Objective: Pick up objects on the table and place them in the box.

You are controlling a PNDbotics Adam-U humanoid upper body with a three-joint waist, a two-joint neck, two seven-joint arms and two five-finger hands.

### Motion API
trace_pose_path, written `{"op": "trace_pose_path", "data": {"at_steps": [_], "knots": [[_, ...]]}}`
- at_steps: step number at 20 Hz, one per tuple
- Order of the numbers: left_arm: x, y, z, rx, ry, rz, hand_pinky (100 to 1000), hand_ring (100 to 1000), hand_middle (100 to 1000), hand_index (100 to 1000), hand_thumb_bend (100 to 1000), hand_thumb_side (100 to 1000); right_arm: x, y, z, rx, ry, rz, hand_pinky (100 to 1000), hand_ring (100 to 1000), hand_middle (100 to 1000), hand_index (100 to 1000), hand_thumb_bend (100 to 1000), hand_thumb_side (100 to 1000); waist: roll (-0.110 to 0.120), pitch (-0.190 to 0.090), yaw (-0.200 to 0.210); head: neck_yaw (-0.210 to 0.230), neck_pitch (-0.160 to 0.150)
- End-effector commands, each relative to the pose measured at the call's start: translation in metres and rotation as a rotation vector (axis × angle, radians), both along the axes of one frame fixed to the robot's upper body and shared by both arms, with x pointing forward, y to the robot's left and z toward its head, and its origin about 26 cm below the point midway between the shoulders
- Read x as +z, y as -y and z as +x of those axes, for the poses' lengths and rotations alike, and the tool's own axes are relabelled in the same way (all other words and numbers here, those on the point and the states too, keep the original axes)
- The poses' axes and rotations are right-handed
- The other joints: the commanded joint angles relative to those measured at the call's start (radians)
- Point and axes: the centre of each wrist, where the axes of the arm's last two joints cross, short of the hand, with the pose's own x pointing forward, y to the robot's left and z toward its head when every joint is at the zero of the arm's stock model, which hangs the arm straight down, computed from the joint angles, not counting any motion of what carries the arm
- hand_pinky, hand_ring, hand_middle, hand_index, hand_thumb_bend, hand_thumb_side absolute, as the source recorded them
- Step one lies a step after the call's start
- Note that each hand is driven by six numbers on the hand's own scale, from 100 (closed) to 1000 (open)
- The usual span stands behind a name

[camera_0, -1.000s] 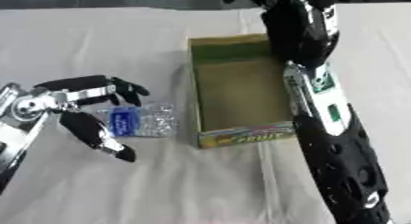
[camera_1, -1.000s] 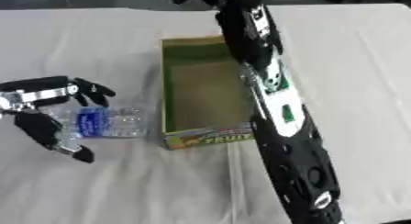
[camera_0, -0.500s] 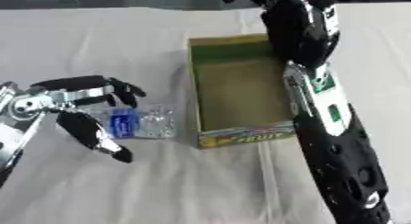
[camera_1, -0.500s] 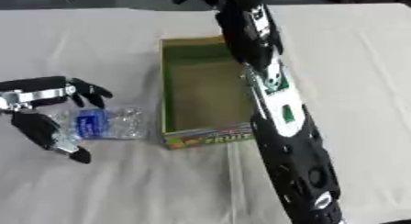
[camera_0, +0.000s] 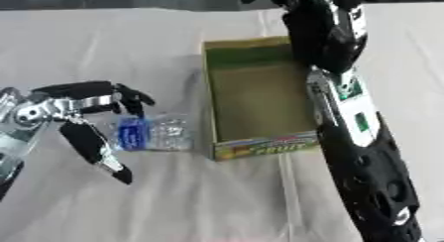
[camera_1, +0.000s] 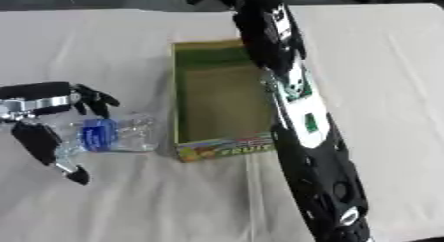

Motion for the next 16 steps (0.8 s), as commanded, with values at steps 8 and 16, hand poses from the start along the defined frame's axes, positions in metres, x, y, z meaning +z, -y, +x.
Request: {"op": "trace_pose_path", "data": {"at_steps": [8,16], "knots": [[0.007,0.008,-0.008,0.014,0.132,-0.024,701,771,661,926,921,405,0.007,-0.002,-0.005,0.012,0.024,0.011,617,836,884,935,410,1000,0.005,-0.012,0.006,0.009,-0.003],[0.003,0.015,-0.011,0.023,0.202,-0.021,694,768,643,923,914,409,0.007,-0.002,-0.005,0.015,0.022,0.012,617,831,883,935,410,1000,0.005,-0.012,0.006,0.009,-0.003]]}}
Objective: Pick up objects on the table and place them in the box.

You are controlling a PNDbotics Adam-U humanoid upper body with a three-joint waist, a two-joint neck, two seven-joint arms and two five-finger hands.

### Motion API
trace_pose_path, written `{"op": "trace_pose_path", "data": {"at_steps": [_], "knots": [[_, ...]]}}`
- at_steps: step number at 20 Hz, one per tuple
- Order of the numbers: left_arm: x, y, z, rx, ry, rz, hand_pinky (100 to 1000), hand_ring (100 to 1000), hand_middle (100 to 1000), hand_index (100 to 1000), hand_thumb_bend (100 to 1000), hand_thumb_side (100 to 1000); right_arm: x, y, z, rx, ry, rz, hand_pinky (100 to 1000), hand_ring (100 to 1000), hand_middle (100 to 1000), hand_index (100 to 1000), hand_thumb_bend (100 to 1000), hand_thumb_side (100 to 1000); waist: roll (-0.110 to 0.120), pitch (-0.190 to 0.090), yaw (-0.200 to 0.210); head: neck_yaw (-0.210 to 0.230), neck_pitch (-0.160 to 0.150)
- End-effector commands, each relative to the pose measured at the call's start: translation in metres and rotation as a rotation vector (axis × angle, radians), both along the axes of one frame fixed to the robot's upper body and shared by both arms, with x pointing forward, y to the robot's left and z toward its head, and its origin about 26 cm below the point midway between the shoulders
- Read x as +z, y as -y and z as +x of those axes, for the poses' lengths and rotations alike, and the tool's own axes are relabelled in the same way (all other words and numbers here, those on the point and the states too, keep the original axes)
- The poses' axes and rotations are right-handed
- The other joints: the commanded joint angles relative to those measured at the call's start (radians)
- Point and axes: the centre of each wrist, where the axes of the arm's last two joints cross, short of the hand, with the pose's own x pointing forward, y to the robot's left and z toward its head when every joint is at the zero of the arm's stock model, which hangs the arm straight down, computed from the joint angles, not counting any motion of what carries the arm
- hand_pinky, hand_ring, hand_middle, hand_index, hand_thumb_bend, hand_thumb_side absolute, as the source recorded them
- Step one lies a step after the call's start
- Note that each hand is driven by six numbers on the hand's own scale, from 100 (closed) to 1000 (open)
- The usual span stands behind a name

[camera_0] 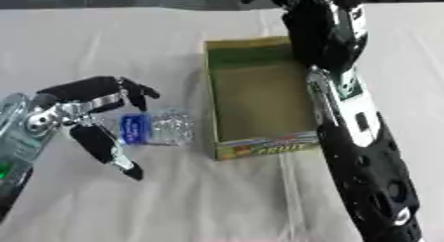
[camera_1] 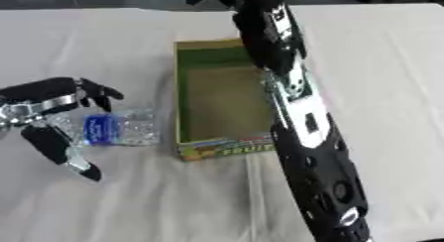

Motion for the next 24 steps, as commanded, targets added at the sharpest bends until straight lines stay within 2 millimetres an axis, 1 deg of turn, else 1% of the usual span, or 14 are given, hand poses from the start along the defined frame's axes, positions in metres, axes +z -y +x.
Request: {"op": "trace_pose_path", "data": {"at_steps": [1,8,16,22,23,24], "knots": [[0.009,-0.001,-0.002,0.007,0.054,0.002,693,767,641,922,910,412,0.006,0.0,-0.004,0.006,0.021,0.008,617,830,883,935,410,1000,0.005,-0.014,0.0,0.009,-0.003],[0.009,-0.003,-0.001,0.027,0.092,0.022,687,766,623,920,916,413,0.007,-0.001,-0.004,0.011,0.018,0.01,617,827,882,936,409,1000,0.007,-0.013,0.0,0.01,-0.003],[0.002,-0.017,0.014,0.101,0.091,0.037,683,763,620,918,925,410,0.007,-0.001,-0.005,0.015,0.015,0.011,616,825,882,937,408,1000,0.01,-0.011,-0.008,0.011,-0.003],[-0.003,-0.022,0.02,0.123,0.089,0.028,676,757,618,913,921,411,0.007,-0.001,-0.005,0.017,0.017,0.008,616,825,883,939,408,1000,0.01,-0.006,-0.009,0.013,-0.003],[-0.004,-0.022,0.021,0.128,0.09,0.024,656,740,612,901,917,406,0.007,-0.001,-0.005,0.017,0.017,0.007,616,825,883,940,408,1000,0.01,-0.005,-0.01,0.013,-0.003],[-0.005,-0.022,0.021,0.133,0.093,0.02,659,743,613,903,918,406,0.008,-0.001,-0.005,0.017,0.017,0.006,616,825,883,940,408,1000,0.01,-0.004,-0.01,0.014,-0.003]]}}
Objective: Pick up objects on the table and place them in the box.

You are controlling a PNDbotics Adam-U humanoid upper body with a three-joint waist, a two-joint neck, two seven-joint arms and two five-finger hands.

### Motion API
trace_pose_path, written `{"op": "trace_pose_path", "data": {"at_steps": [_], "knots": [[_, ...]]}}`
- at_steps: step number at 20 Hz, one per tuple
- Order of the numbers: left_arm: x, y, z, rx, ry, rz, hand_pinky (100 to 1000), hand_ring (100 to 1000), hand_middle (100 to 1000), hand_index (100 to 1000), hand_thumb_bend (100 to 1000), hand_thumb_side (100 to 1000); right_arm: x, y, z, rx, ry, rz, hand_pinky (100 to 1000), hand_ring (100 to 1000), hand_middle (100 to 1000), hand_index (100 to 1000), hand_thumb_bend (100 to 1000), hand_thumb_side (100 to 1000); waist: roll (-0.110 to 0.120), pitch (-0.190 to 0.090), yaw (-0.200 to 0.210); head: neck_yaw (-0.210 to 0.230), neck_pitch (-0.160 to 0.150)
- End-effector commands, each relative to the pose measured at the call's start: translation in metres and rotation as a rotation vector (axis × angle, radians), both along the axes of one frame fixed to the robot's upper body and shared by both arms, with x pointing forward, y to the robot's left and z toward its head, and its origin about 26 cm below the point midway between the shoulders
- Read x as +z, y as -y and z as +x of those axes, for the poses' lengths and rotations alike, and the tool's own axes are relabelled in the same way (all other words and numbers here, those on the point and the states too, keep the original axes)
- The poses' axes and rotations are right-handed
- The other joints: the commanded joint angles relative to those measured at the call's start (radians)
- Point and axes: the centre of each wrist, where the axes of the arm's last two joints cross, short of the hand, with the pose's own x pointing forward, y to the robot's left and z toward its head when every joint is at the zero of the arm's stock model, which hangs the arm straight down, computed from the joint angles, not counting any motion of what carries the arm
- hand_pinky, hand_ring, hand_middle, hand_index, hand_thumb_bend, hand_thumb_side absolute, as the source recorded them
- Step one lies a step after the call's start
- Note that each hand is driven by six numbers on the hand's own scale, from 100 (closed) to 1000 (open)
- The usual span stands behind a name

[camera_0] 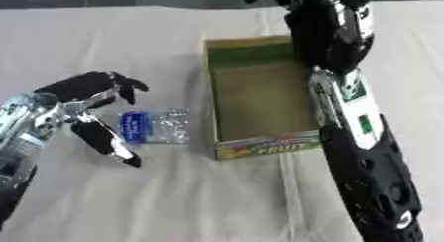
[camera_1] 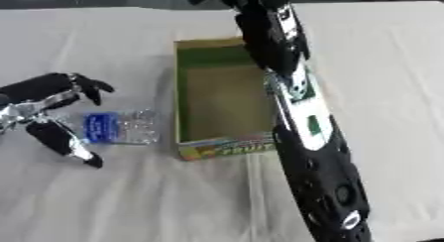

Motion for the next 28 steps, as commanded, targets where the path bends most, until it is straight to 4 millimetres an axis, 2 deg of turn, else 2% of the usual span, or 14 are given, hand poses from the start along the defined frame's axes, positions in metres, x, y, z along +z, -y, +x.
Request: {"op": "trace_pose_path", "data": {"at_steps": [1,10,14,18,28], "knots": [[0.009,-0.004,0.004,0.02,0.047,-0.01,632,713,603,888,912,399,0.007,-0.002,-0.003,0.011,0.026,0.004,616,825,883,940,408,1000,0.004,-0.011,-0.002,0.005,-0.003],[0.001,-0.003,0.007,0.043,0.08,-0.048,576,631,583,853,889,349,0.008,-0.002,-0.003,0.016,0.03,0.0,617,822,871,941,408,1000,0.003,-0.006,-0.002,0.007,-0.003],[-0.002,-0.004,0.008,0.051,0.075,-0.039,574,613,587,856,960,209,0.008,-0.002,-0.003,0.018,0.031,-0.003,616,821,868,942,408,1000,0.004,-0.004,-0.001,0.007,-0.003],[-0.002,-0.003,0.008,0.06,0.069,-0.022,573,602,589,857,910,108,0.008,-0.002,-0.003,0.019,0.03,-0.005,616,820,868,942,408,1000,0.006,-0.001,-0.001,0.007,-0.003],[-0.004,0.0,0.008,0.067,0.069,-0.017,558,600,587,854,847,100,0.008,-0.002,-0.004,0.022,0.028,-0.01,617,820,869,944,408,1000,0.012,0.004,-0.003,0.008,-0.003]]}}
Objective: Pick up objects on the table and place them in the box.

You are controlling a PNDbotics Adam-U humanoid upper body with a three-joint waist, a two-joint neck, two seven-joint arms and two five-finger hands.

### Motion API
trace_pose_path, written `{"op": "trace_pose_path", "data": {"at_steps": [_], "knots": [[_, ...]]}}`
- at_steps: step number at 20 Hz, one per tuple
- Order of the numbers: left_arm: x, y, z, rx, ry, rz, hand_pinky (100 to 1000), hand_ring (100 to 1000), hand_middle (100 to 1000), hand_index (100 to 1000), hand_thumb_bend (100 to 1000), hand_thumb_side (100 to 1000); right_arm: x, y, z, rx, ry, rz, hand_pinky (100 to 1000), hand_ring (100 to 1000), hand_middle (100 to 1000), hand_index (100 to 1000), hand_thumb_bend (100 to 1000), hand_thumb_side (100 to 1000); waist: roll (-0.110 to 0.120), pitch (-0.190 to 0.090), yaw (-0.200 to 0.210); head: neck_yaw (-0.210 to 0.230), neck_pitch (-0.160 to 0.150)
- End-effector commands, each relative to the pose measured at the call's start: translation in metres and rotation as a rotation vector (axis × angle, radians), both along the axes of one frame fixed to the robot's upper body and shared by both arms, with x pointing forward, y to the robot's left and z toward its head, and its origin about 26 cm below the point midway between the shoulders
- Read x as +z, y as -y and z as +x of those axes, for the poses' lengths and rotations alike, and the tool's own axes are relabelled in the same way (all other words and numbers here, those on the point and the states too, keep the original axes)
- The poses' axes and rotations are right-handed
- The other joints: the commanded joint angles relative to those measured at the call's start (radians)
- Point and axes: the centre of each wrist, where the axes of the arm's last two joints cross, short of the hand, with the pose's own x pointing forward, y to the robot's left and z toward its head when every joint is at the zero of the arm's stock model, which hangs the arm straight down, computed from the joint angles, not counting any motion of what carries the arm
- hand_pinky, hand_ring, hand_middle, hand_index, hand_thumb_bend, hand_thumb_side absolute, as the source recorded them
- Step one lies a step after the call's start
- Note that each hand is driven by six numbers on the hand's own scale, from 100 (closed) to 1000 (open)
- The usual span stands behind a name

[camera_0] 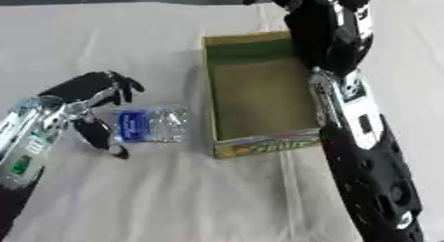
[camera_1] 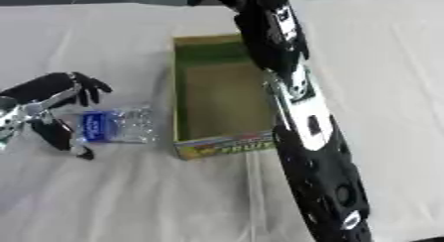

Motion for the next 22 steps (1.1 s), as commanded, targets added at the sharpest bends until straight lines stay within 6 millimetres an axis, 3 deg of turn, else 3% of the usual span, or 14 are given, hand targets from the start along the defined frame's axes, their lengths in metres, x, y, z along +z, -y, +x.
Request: {"op": "trace_pose_path", "data": {"at_steps": [1,22], "knots": [[0.009,0.001,0.002,0.003,0.031,0.006,555,598,586,852,843,100,0.007,-0.001,-0.003,0.009,0.025,0.005,617,820,869,945,408,1000,0.006,-0.012,0.0,0.008,-0.003],[0.001,0.016,0.008,-0.026,0.015,0.011,545,597,589,844,811,124,0.007,-0.001,-0.005,0.014,0.015,0.001,618,821,870,947,407,1000,0.019,-0.009,-0.014,0.007,-0.003]]}}
